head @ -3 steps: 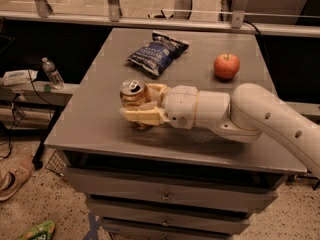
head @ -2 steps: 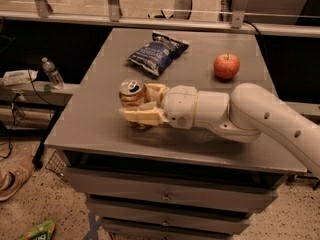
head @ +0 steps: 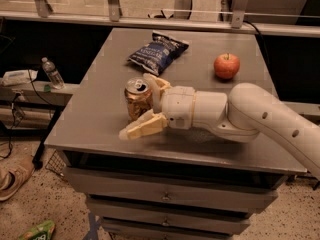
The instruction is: Place orange can upright
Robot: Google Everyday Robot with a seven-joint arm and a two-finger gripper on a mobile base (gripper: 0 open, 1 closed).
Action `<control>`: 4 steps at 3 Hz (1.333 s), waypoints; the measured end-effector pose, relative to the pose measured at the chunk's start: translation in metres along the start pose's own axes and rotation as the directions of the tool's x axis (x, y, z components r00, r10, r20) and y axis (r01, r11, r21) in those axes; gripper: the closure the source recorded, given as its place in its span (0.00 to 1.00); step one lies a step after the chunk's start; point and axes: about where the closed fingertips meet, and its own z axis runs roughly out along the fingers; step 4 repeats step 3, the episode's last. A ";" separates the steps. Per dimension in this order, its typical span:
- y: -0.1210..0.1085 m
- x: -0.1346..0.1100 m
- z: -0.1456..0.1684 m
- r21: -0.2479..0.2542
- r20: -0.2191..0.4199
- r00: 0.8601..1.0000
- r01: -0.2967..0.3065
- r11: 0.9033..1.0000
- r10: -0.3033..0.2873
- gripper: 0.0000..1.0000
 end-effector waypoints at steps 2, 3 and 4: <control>-0.009 -0.009 -0.030 0.039 -0.073 0.997 0.021 0.999 -0.018 0.00; -0.020 -0.021 -0.083 0.111 -0.167 0.986 0.044 0.993 -0.025 0.00; -0.020 -0.021 -0.083 0.111 -0.167 0.986 0.044 0.993 -0.025 0.00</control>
Offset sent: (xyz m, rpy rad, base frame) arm 0.0027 -0.0942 0.0358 -0.2045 -0.0172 -0.1377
